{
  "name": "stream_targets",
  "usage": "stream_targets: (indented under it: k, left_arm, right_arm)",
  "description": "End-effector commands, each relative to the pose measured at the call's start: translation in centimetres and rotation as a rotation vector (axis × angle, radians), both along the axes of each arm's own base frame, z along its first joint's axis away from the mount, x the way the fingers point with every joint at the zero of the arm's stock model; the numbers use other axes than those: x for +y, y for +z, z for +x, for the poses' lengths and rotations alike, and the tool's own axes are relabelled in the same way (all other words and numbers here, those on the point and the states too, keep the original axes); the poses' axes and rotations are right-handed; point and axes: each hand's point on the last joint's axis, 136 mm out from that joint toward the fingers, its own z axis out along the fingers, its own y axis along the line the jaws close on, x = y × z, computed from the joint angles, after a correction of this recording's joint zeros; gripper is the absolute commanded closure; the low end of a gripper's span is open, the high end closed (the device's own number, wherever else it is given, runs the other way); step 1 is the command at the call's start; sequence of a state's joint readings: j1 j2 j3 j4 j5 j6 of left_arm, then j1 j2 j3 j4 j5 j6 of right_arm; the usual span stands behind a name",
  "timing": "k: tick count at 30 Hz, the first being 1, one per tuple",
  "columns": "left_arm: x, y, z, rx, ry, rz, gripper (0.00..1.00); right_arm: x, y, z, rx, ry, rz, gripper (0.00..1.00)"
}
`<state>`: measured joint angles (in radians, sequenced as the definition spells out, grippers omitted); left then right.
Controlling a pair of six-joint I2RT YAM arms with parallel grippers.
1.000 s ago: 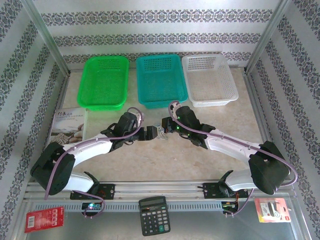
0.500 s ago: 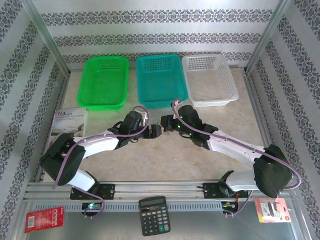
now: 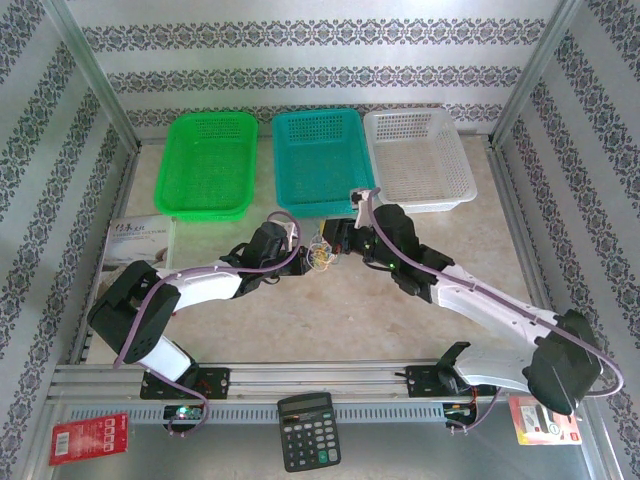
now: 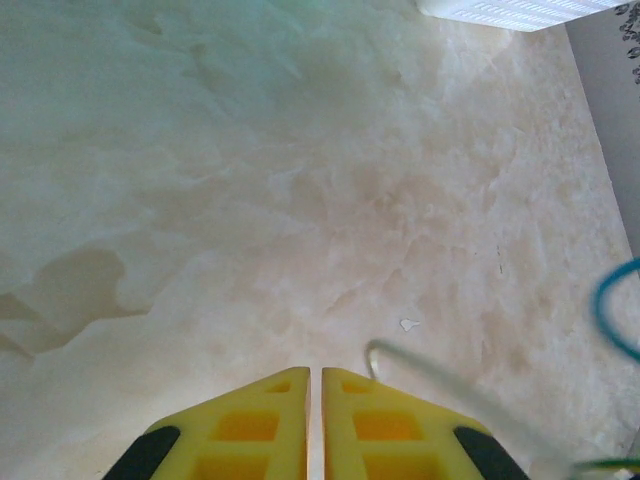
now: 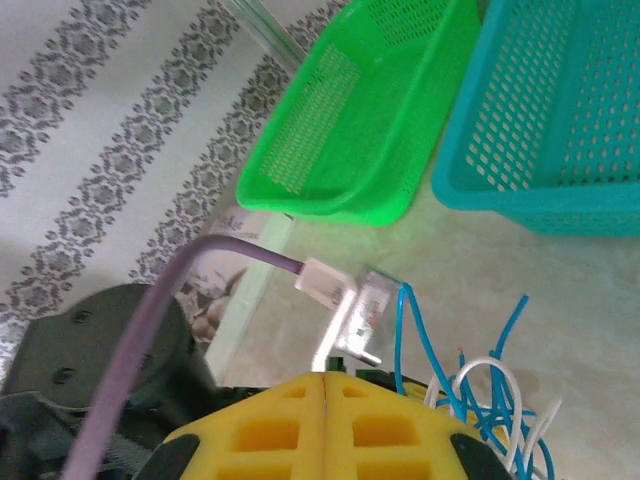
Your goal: Untangle the cables
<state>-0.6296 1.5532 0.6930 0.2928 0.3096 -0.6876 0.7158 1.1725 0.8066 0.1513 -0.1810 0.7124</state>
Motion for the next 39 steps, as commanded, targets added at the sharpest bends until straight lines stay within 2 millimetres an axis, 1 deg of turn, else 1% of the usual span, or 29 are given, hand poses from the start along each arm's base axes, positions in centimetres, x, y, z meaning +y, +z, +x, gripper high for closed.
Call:
stream_targets:
  k: [1,3,7,10,13,18,20,26,32,34,37,39]
  left_arm:
    - [-0.3,1.8,0.0,-0.061,-0.015,-0.007,0.86]
    - [0.2,2.2,-0.5,-0.074,-0.023,0.015,0.78]
    - [1.8,2.9,-1.8,-0.103,-0.029,0.060,0.56]
    - [2.9,3.6,-2.8,-0.130,-0.027,0.079,0.45]
    - [3.4,4.8,-3.5,-0.168,-0.034,0.059,0.39]
    - [2.5,7.1,-4.1,-0.230,-0.081,-0.024,0.34]
    - [2.1,7.4,-4.2,-0.240,-0.096,-0.043,0.33]
    - [0.9,7.4,-4.1,-0.239,-0.133,-0.084,0.29]
    - [-0.1,7.2,-3.9,-0.239,-0.153,-0.094,0.28]
    - [0.0,7.4,-3.7,-0.248,-0.140,-0.101,0.28]
    - [0.9,8.0,-3.4,-0.268,-0.075,-0.119,0.31]
    - [1.6,8.8,-3.4,-0.286,-0.036,-0.139,0.33]
  right_arm:
    - [-0.1,3.2,-0.2,-0.061,-0.006,0.055,1.00]
    - [-0.5,2.9,0.0,-0.060,-0.022,0.040,1.00]
    - [-1.1,1.9,0.3,-0.050,-0.042,0.023,1.00]
    - [-1.2,1.0,0.5,-0.042,-0.049,0.006,1.00]
    - [-1.1,-0.2,0.7,-0.025,-0.050,-0.013,1.00]
    - [-0.9,-2.0,1.0,0.003,-0.050,-0.032,1.00]
    - [-0.7,-2.4,1.1,0.012,-0.048,-0.033,1.00]
    - [-0.4,-3.2,0.9,0.030,-0.036,-0.036,1.00]
    - [-0.3,-3.5,0.6,0.034,-0.031,-0.034,1.00]
    - [-0.3,-3.6,0.6,0.035,-0.033,-0.036,1.00]
    - [-0.5,-3.9,0.6,0.037,-0.038,-0.045,1.00]
    - [-0.6,-4.3,0.6,0.042,-0.043,-0.051,1.00]
